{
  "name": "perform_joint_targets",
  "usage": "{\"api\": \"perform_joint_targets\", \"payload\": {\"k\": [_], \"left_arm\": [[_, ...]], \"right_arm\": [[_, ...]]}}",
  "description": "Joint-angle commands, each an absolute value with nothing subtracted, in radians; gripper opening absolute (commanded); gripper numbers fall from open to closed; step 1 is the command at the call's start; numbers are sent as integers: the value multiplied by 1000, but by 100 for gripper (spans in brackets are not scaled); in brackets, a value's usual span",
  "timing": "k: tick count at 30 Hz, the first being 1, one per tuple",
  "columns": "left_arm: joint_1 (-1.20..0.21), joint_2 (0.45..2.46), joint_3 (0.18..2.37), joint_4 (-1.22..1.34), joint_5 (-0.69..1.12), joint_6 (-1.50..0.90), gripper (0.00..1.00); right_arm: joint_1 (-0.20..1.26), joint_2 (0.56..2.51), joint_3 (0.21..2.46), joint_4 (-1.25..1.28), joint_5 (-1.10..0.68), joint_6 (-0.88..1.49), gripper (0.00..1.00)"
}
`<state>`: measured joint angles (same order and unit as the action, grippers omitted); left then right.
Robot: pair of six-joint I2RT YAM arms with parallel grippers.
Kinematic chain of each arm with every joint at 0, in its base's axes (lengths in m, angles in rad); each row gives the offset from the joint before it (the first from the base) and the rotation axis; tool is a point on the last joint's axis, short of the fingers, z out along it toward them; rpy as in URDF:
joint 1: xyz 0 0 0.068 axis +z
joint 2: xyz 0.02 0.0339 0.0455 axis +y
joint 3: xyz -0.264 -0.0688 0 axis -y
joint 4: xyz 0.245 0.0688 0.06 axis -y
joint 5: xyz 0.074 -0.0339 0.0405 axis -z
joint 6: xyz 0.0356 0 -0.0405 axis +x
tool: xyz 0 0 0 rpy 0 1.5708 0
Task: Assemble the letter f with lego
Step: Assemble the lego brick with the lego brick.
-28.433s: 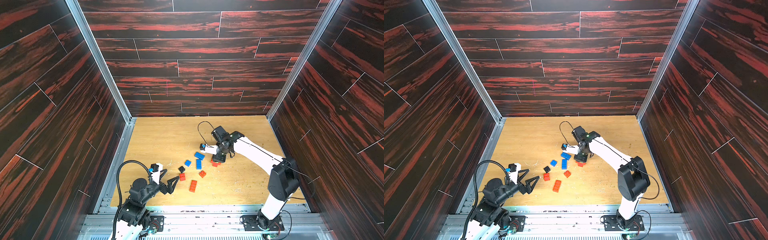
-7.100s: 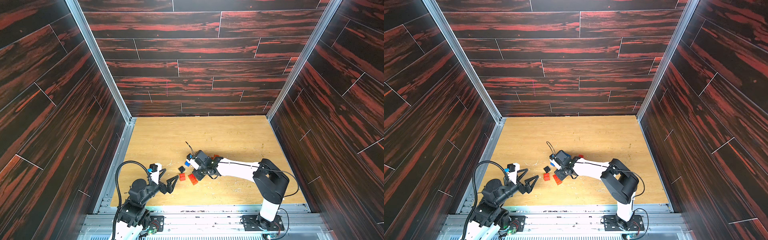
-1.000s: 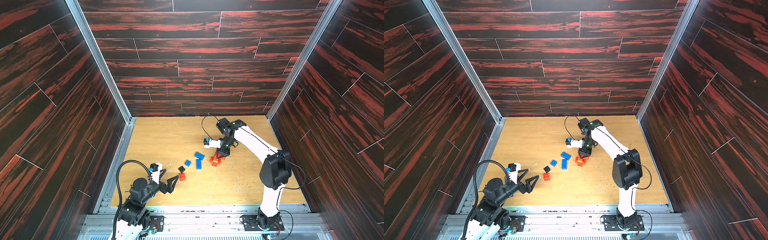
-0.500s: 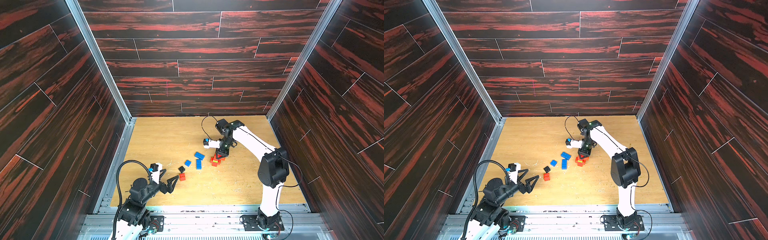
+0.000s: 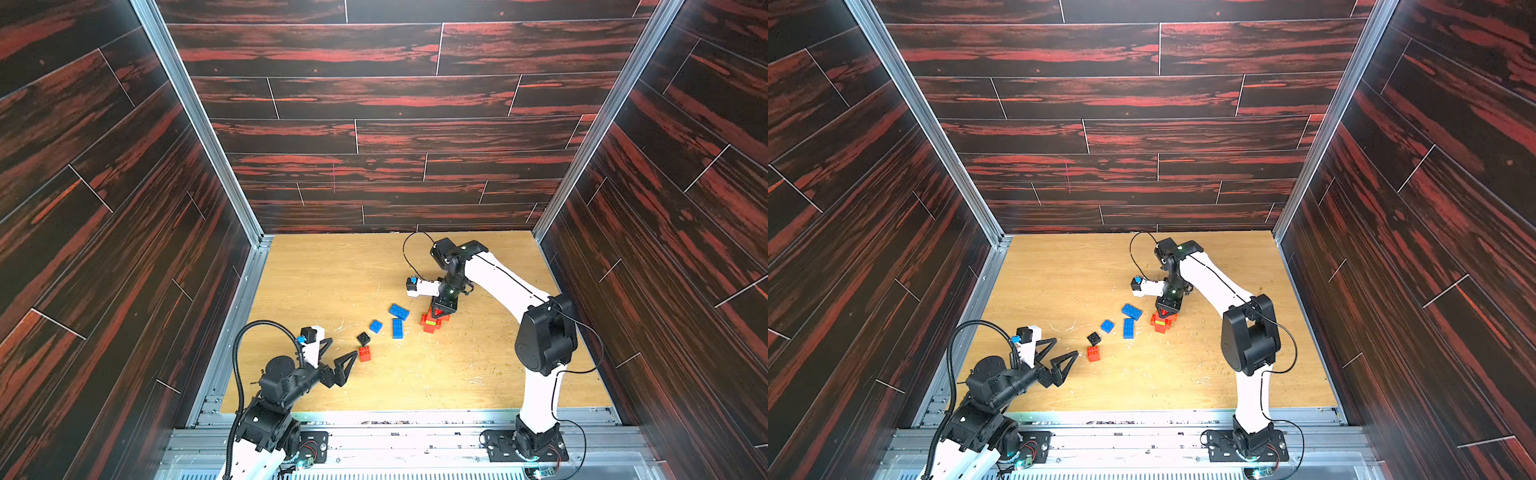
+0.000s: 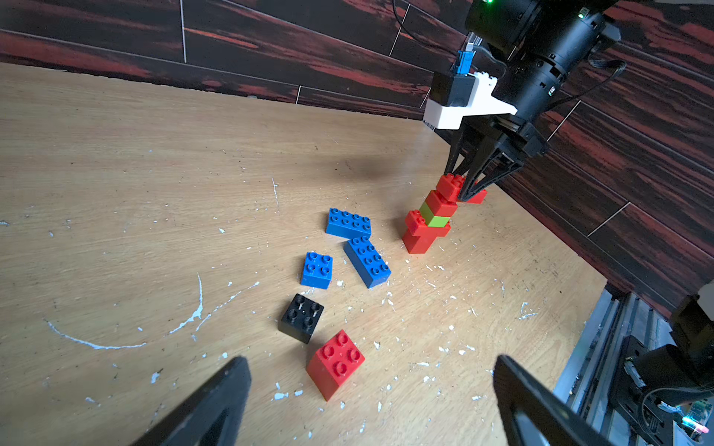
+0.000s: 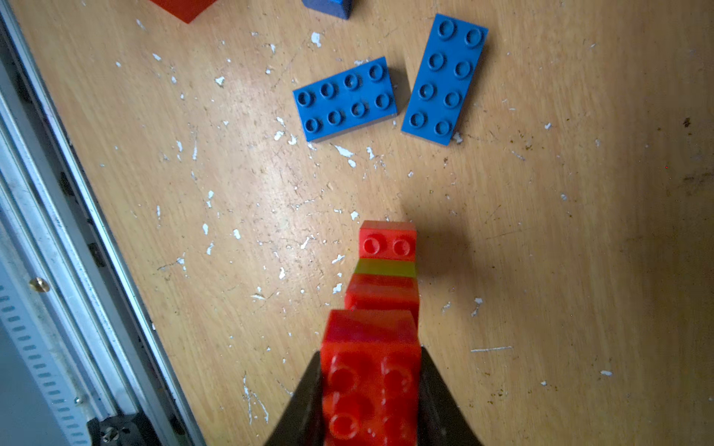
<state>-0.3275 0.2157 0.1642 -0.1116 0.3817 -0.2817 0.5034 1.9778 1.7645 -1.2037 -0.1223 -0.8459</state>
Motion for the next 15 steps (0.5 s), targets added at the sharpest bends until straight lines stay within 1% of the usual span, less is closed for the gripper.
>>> {"api": "perform_joint_targets", "payload": {"k": [1,15], "left_arm": [[-330,224,160,-98,378,-283,100],[-330,223,159,-98,379,-282,100]], "right_arm": [[494,1998,1792,-1209,-135,-835,12],[489,2011,1770,-1203,-134,-833,12]]}}
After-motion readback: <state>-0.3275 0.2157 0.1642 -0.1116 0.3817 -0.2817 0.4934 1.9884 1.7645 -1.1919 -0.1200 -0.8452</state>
